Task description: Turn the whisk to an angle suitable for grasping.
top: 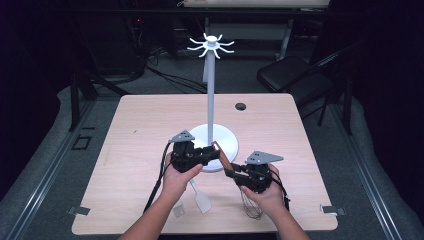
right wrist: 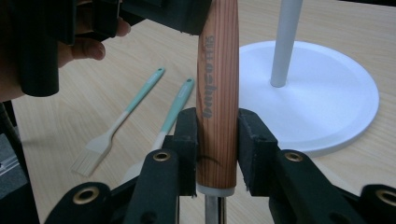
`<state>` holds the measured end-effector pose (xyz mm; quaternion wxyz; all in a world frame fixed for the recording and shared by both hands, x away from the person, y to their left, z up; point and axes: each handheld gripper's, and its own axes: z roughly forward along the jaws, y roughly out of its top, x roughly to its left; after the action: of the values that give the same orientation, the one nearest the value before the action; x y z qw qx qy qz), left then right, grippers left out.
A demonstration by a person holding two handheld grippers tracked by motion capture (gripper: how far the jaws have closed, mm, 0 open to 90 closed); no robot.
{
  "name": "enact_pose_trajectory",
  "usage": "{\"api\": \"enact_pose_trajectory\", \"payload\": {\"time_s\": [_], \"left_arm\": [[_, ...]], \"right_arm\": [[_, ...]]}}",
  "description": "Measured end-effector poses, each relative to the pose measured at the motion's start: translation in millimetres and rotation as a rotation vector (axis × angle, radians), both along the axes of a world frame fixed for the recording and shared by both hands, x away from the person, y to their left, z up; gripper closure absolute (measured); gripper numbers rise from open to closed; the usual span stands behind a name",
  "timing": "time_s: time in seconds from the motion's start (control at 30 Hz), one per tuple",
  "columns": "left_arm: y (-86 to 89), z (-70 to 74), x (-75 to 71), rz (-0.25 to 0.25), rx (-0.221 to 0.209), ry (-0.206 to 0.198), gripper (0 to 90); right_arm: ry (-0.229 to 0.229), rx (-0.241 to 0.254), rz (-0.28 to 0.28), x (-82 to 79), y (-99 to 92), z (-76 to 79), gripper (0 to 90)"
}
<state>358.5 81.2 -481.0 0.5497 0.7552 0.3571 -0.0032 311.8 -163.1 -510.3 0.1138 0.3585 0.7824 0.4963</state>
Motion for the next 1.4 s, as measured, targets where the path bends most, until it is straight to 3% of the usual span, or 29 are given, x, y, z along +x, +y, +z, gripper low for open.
{"api": "enact_pose_trajectory", "payload": {"time_s": [0.13, 0.33, 0.47, 0.63, 0.83, 0.97, 1.07, 1.2, 1.27, 1.3, 1.33, 1.4], "left_arm": [[1.0, 2.0, 1.0, -0.003, 0.001, 0.004, 65.8], [5.9, 6.4, 3.1, 0.027, -0.028, 0.005, 64.6], [6.4, 8.5, 5.3, 0.012, -0.048, 0.009, 65.7], [3.1, 9.0, 7.7, -0.018, -0.061, 0.02, 63.2], [-4.1, 9.6, 10.3, -0.043, -0.059, 0.032, 61.5], [-5.4, 9.5, 10.4, -0.032, -0.042, 0.025, 63.9], [-5.8, 9.3, 10.4, -0.025, -0.034, 0.021, 63.8], [-5.2, 8.4, 12.3, -0.011, -0.035, 0.024, 63.7], [-4.6, 8.3, 13.2, -0.006, -0.034, 0.025, 63.7], [-4.5, 8.4, 13.2, -0.003, -0.035, 0.026, 63.7], [-4.2, 8.7, 13.2, -0.003, -0.034, 0.027, 63.7], [-4.5, 8.8, 13.1, 0.001, -0.035, 0.026, 63.7]], "right_arm": [[-0.004, 0.018, 0.0, 0.7, -0.5, 0.0, 70.6], [-0.048, -0.005, -0.015, -3.1, 2.0, 0.7, 70.7], [-0.063, -0.014, -0.014, -4.5, 3.0, 1.5, 70.7], [-0.066, 0.011, 0.0, -4.7, 2.8, 2.4, 70.6], [-0.063, 0.039, 0.016, -4.1, 3.7, 3.1, 70.6], [-0.067, 0.036, 0.016, -4.0, 3.9, 3.0, 70.5], [-0.057, 0.044, 0.017, -3.0, 3.8, 2.7, 70.1], [-0.029, 0.048, 0.021, -2.4, 0.9, 2.7, 62.4], [0.008, 0.008, 0.03, -3.2, -3.0, 0.1, 60.7], [0.008, 0.008, 0.03, -3.2, -3.0, 0.1, 60.7], [0.042, -0.01, 0.035, -3.8, -5.4, -3.5, 60.1], [0.065, -0.022, 0.038, -3.8, -6.4, -5.4, 60.3]]}}
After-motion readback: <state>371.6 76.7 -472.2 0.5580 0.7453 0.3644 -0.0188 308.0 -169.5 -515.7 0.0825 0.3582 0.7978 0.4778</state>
